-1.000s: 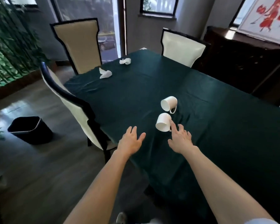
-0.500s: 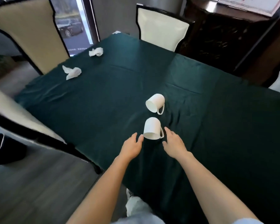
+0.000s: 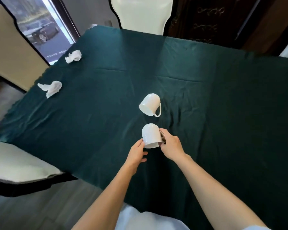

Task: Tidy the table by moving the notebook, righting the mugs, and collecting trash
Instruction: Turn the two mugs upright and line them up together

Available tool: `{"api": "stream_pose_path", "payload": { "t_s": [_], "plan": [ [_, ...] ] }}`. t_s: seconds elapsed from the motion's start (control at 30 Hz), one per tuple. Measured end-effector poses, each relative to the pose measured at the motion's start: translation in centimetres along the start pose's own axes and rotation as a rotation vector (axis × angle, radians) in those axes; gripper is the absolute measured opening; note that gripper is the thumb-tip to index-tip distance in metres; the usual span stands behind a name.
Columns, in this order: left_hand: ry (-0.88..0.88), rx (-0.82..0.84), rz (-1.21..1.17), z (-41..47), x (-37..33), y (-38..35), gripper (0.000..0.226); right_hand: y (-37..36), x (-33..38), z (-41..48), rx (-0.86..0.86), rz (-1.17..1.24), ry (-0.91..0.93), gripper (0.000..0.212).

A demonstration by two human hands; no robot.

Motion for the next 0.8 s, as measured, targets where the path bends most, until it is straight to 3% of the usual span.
{"api": "stream_pose_path", "payload": {
  "t_s": [0.13,0.23,0.37,0.53,0.8],
  "plan": [
    [-0.072,-0.075,-0.086,-0.1,0.4,0.7,0.028,-0.2,-0.1,-0.4,0.047,0.138,-0.062,0.055],
    [-0.107,-0.093,-0.087,-0.1,0.8,1.8,0.034,-1.1,0.0,-1.5,0.069,0.240,-0.117,0.054],
    [-0.158,-0.110,-0.102,-0.7,1.0,3.4,0.033,-3.0,0.5,-3.6,0.057,0.392,-0.166,0.028],
    [-0.196,-0.118,-0.147,-2.2,2.0,6.2,0.031,-7.2,2.6,-6.6,0.094,0.665,-0.273,0.015],
    [-0.160,-0.194,-0.173,-2.9,2.3,12.5,0.026,-12.8,9.0,-8.4,0.133,0.791,-0.413,0.023]
  ]
}}
Point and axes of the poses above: each hand's wrist, its own z-axis towards the middle knuckle, its own y-axis out of the back of the hand, x = y × z, the point moved 1 cm from there along z, towards the middle knuckle, and after that the axes turned 6 degrees about -z, right-handed, at the moved point
